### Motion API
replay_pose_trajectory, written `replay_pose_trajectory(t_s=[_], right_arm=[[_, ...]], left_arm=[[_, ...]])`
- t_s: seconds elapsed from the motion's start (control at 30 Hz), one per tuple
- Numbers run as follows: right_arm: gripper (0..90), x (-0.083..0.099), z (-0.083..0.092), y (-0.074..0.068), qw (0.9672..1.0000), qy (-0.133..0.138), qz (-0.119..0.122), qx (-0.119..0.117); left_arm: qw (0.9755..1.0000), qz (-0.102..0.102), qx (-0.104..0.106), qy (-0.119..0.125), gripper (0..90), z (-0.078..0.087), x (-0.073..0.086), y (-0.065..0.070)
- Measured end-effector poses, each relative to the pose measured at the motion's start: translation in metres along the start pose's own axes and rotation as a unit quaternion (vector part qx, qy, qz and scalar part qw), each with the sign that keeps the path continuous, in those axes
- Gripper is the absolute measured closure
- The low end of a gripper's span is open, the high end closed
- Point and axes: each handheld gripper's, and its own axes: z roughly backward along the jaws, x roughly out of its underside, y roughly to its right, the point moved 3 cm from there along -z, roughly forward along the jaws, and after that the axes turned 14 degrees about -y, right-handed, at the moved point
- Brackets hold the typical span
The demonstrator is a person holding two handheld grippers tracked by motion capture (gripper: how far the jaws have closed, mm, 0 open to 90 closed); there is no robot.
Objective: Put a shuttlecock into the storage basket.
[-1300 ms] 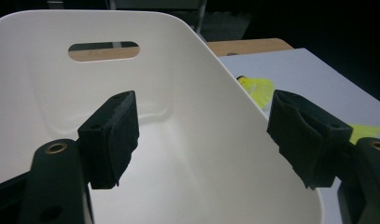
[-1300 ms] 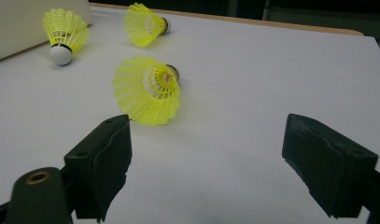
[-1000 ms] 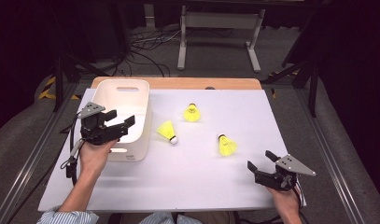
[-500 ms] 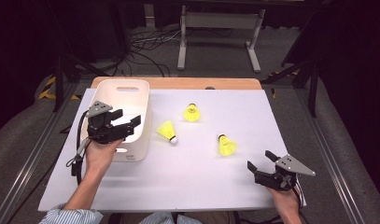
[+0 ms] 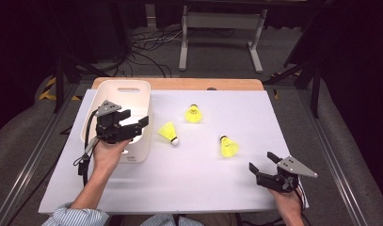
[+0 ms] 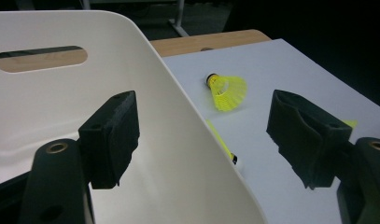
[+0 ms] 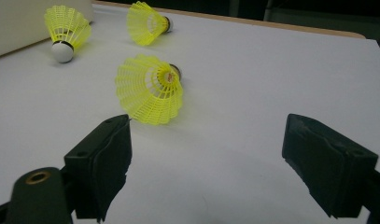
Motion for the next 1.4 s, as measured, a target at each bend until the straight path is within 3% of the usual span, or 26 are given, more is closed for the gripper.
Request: replay_pose_trajectory(t_s=[0.77,1.4], right_arm=[[16.4,0.0,0.0,-0.001,1.0,0.0,0.002,-0.002],[16.4,0.0,0.0,-0.001,1.0,0.0,0.004,-0.002]], left_arm=[[0.9997,-0.013,0.012,-0.015,26.2,-0.018,-0.011,0.019],[0.9986,-0.024,0.018,-0.044,26.2,-0.03,-0.026,0.036]])
